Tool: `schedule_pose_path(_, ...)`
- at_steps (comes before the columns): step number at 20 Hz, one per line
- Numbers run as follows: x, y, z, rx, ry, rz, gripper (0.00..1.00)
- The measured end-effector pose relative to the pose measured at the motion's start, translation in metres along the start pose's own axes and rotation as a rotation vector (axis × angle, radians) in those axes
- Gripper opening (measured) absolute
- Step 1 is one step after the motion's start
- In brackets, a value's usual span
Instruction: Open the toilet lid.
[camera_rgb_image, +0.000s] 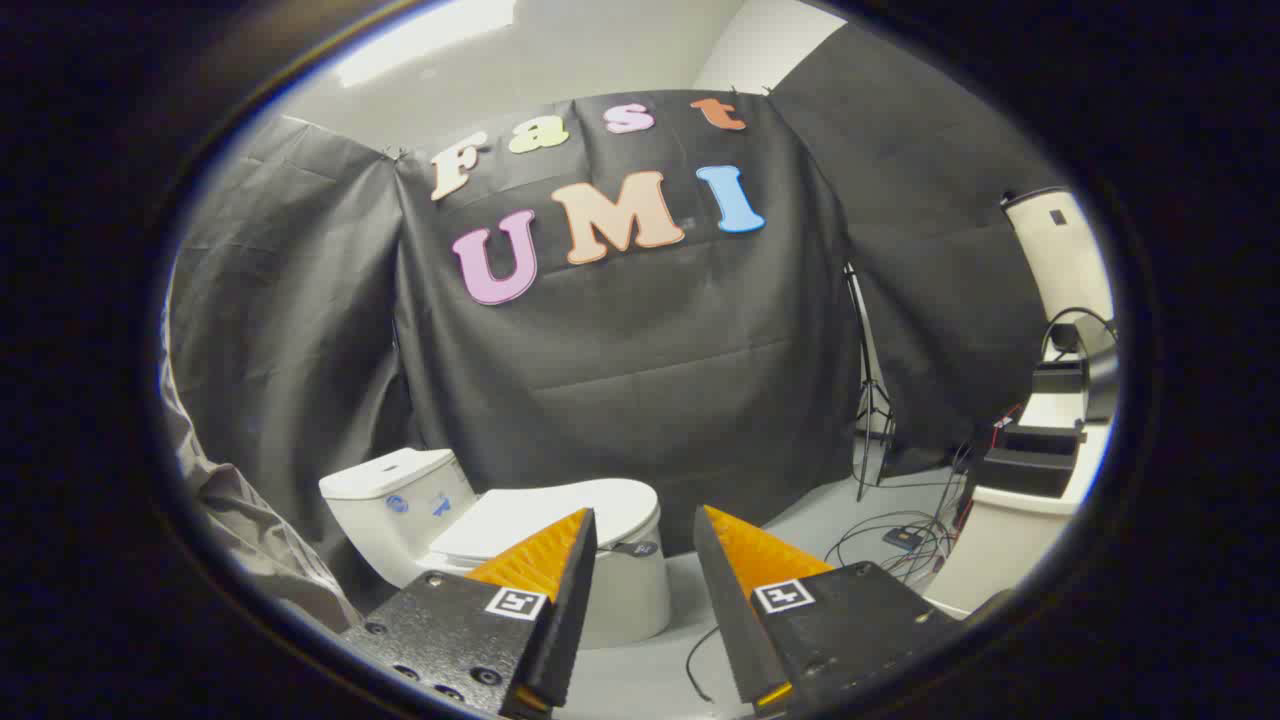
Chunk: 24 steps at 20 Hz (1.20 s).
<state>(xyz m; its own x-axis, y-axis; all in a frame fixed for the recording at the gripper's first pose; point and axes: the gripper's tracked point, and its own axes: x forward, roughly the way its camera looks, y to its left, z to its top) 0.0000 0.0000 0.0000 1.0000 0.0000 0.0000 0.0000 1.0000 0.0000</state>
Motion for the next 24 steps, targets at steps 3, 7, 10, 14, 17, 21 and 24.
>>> schedule_pose_path(3, 0.002, 0.001, -0.004, -0.012, 0.005, -0.002, 0.6)
schedule_pose_path(7, 0.001, 0.002, -0.006, -0.019, 0.003, -0.007, 0.58)
schedule_pose_path(10, 0.0, 0.001, -0.007, -0.016, 0.002, -0.016, 0.58)
schedule_pose_path(14, 0.001, 0.0, -0.012, -0.014, 0.016, -0.023, 0.57)
schedule_pose_path(17, 0.0, -0.001, -0.015, -0.013, 0.026, -0.025, 0.56)
schedule_pose_path(21, 0.003, -0.004, -0.019, 0.0, 0.046, -0.031, 0.56)
schedule_pose_path(24, 0.007, -0.008, -0.021, 0.021, 0.065, -0.047, 0.55)
